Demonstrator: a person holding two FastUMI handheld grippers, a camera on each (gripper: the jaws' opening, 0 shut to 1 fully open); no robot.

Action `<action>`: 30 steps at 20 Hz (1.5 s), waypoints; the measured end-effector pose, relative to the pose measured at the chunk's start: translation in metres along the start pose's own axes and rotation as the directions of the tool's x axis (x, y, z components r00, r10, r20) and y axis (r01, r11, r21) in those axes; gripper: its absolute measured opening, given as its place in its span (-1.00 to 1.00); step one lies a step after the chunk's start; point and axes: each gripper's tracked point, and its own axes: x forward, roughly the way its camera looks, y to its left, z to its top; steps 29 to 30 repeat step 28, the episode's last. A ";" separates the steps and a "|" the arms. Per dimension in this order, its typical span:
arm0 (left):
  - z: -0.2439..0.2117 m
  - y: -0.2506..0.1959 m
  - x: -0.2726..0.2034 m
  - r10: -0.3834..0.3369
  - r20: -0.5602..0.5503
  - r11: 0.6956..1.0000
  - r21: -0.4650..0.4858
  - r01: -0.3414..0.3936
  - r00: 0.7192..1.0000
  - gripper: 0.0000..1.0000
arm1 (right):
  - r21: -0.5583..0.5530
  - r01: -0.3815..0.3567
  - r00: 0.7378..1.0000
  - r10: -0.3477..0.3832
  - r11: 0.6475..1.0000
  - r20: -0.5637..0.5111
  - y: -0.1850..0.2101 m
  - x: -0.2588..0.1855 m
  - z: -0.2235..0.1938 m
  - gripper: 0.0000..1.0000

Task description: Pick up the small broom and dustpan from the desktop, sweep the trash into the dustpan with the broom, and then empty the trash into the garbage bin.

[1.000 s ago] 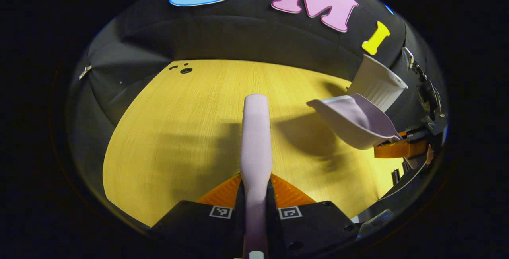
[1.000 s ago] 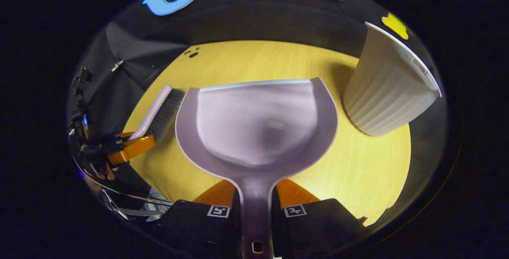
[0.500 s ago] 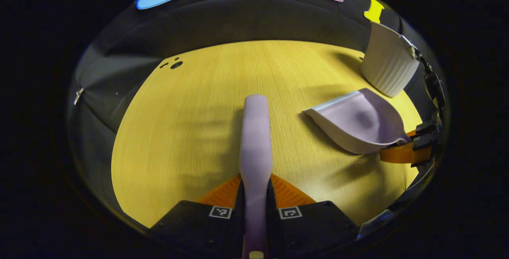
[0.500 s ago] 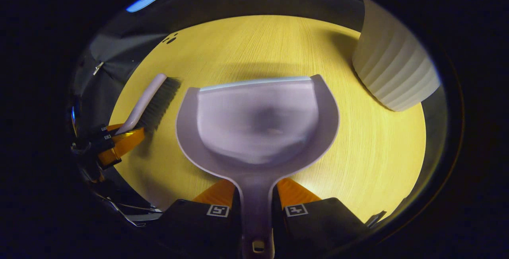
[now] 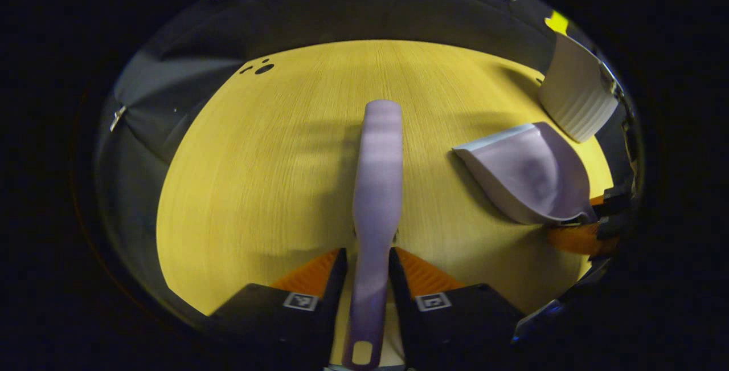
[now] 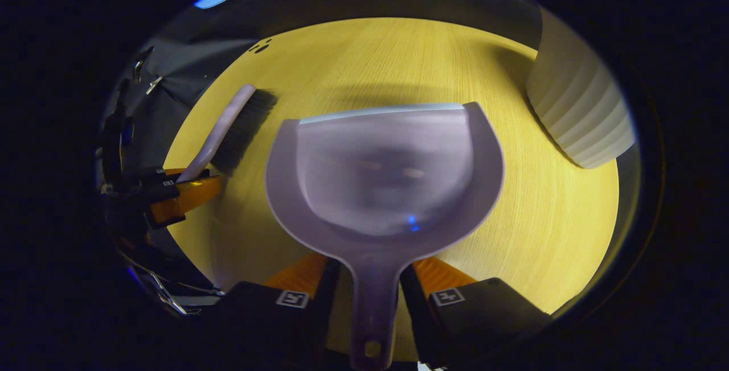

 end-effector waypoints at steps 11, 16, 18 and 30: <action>0.056 -0.016 -0.148 -0.063 0.458 0.998 0.015 0.063 0.887 0.93 | 0.108 0.066 0.928 -0.100 0.992 0.359 0.011 -0.105 0.042 0.99; 0.041 -0.030 -0.233 -0.115 0.618 0.993 0.044 0.111 0.778 0.92 | 0.090 0.097 0.798 -0.132 0.991 0.588 0.031 -0.196 0.054 0.99; 0.032 -0.028 -0.263 -0.090 0.681 0.996 0.042 0.084 0.727 0.92 | 0.074 0.113 0.726 -0.133 0.991 0.674 0.042 -0.233 0.055 0.98; -0.057 -0.066 -0.298 -0.072 0.710 0.995 -0.001 0.104 0.701 0.92 | 0.014 0.229 0.614 -0.156 0.973 0.774 0.071 -0.291 -0.031 0.98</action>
